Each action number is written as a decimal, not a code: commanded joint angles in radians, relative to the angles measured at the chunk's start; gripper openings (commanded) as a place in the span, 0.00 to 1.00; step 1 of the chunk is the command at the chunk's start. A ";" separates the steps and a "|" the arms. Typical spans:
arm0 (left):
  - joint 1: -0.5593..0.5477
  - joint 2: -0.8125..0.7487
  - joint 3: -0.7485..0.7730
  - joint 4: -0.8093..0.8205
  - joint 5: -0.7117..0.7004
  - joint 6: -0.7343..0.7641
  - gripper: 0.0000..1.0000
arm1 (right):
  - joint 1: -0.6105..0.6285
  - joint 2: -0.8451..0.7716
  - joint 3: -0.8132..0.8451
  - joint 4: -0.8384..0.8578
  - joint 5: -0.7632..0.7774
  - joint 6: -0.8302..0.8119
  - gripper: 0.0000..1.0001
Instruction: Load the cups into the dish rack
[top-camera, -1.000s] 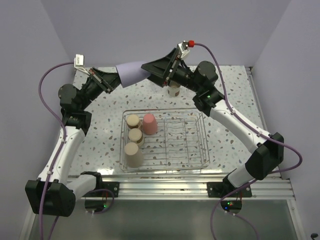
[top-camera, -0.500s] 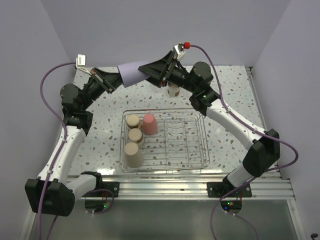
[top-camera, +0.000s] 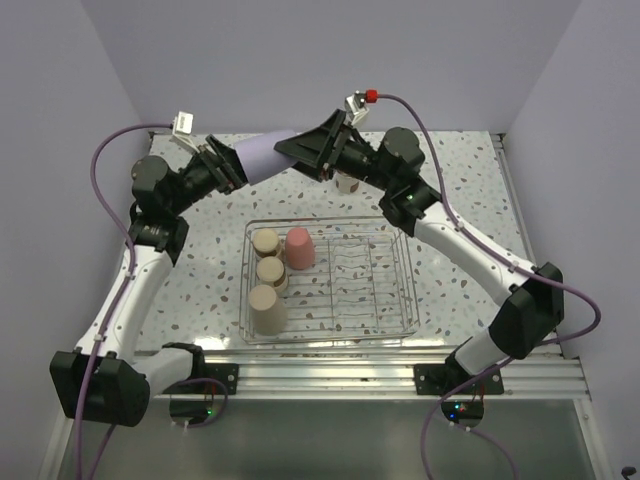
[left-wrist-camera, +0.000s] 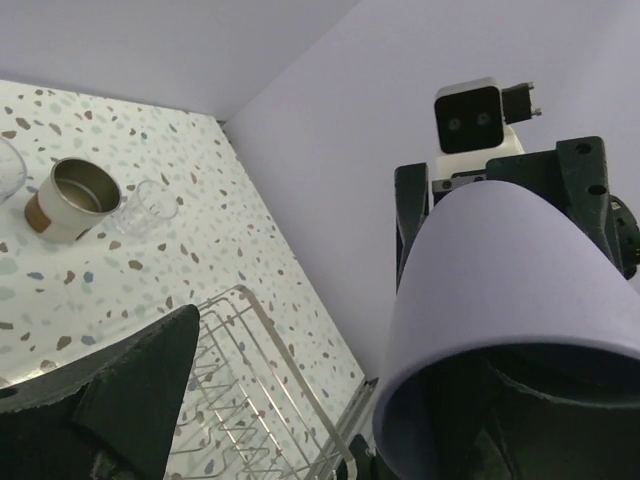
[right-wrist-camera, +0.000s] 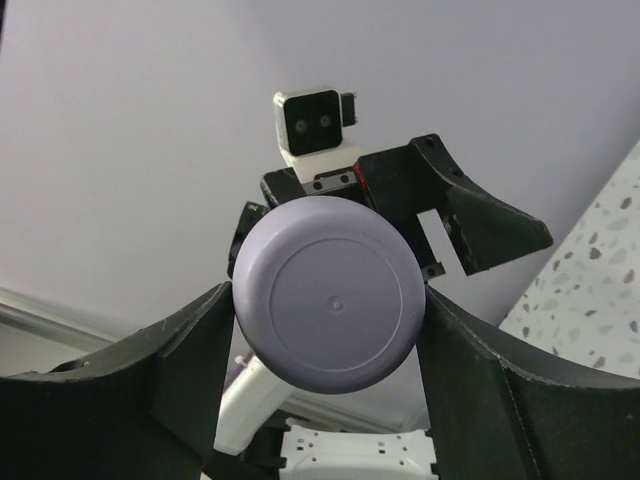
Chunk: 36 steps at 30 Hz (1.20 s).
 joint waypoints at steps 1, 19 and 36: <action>-0.004 -0.006 0.063 -0.166 0.010 0.155 0.89 | -0.028 -0.101 -0.028 -0.029 0.013 -0.065 0.00; 0.004 -0.006 0.264 -0.780 -0.440 0.520 0.95 | -0.060 -0.382 -0.083 -0.796 0.123 -0.736 0.00; 0.004 -0.028 0.258 -0.838 -0.507 0.496 0.93 | 0.307 -0.213 -0.194 -0.912 0.528 -1.019 0.00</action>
